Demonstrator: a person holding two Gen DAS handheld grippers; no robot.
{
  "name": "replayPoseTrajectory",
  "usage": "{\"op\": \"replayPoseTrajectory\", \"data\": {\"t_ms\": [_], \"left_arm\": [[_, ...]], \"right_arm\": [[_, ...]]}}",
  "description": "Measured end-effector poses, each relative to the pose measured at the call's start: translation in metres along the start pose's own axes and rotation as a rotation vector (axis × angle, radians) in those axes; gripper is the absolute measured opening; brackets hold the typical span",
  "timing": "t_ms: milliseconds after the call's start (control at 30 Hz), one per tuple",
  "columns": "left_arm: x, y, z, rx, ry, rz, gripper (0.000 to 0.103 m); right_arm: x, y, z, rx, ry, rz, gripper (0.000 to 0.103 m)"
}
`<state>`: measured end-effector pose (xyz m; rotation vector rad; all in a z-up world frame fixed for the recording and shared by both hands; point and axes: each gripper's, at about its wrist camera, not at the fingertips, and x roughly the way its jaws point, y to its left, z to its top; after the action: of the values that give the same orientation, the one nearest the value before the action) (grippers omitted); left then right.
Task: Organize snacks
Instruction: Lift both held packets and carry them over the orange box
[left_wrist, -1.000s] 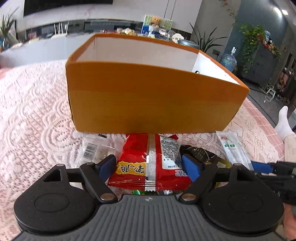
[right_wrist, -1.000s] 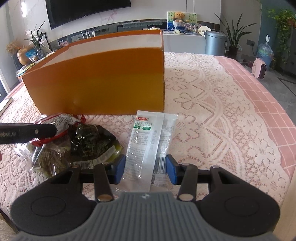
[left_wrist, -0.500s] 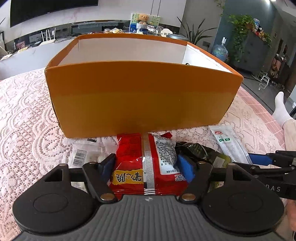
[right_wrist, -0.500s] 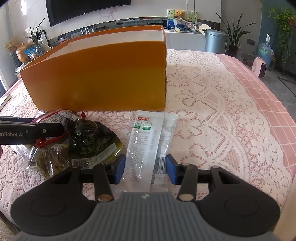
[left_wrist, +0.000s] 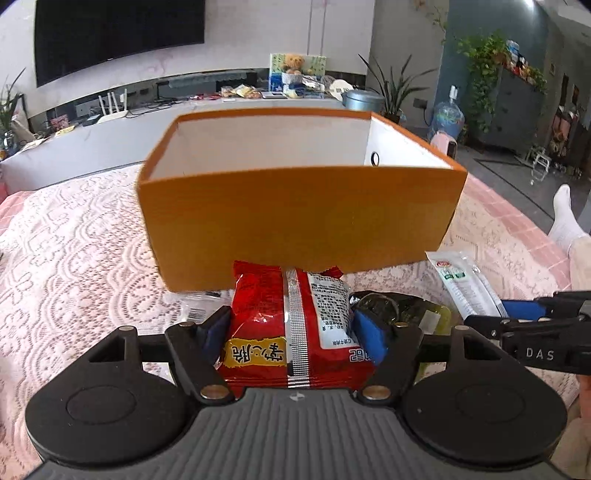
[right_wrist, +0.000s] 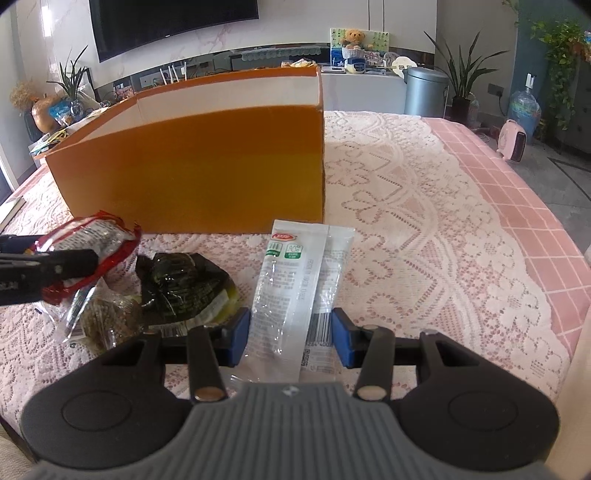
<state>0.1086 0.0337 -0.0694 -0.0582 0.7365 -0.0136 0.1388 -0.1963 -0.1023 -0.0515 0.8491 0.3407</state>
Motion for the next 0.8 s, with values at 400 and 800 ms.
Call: {"op": "replayPoseTrajectory", "data": {"t_ms": [400,800], "left_arm": [[-0.046,0.002,0.017,-0.054,-0.088,-0.001,0.082],[-0.067,-0.005,0.056,0.032,-0.185,0.040,0.082]], "right_arm": [[-0.050,0.012,0.000,-0.043,-0.106,0.016,0.045],[-0.103,0.024,0.047,-0.050,-0.252,0.112,0.045]]}}
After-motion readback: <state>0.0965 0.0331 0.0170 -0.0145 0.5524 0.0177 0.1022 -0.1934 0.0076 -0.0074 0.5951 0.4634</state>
